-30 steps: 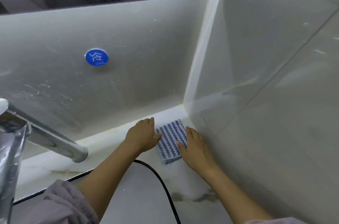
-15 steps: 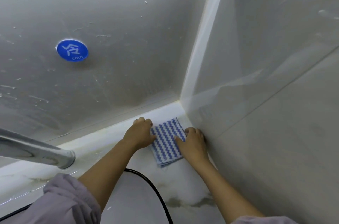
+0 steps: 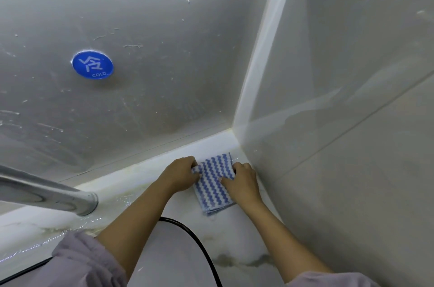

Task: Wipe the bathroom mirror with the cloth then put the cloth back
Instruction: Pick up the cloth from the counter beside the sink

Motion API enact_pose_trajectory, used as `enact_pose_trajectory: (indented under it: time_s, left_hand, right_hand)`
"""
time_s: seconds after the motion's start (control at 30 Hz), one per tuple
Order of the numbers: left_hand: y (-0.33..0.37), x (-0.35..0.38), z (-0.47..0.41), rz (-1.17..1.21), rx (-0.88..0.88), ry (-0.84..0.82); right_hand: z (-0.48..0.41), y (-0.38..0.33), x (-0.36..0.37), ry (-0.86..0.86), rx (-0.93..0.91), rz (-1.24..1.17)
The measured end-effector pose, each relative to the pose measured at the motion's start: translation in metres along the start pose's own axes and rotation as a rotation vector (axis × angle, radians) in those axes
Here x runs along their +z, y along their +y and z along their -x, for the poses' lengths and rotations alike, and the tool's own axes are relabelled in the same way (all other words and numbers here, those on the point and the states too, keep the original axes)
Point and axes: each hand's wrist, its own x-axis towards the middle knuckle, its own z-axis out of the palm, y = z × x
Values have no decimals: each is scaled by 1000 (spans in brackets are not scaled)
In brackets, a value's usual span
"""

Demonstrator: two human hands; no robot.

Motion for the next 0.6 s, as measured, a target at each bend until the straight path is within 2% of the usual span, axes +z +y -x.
enact_pose_trajectory:
  time_s: [0.1, 0.2, 0.37, 0.43, 0.6]
  left_hand:
    - [2, -6, 7, 118, 2, 6]
    - [6, -18, 19, 271, -5, 68]
    - [23, -46, 51, 778, -34, 147]
    - [32, -59, 67, 910, -16, 156]
    - [52, -79, 110, 1073, 85, 224]
  right_hand:
    - [6, -3, -5, -62, -18, -181]
    - [12, -10, -17, -157, 49, -400]
    - [32, -28, -47, -336, 172, -931]
    - [42, -34, -60, -426, 196, -1106]
    - [71, -51, -92, -552, 161, -1285]
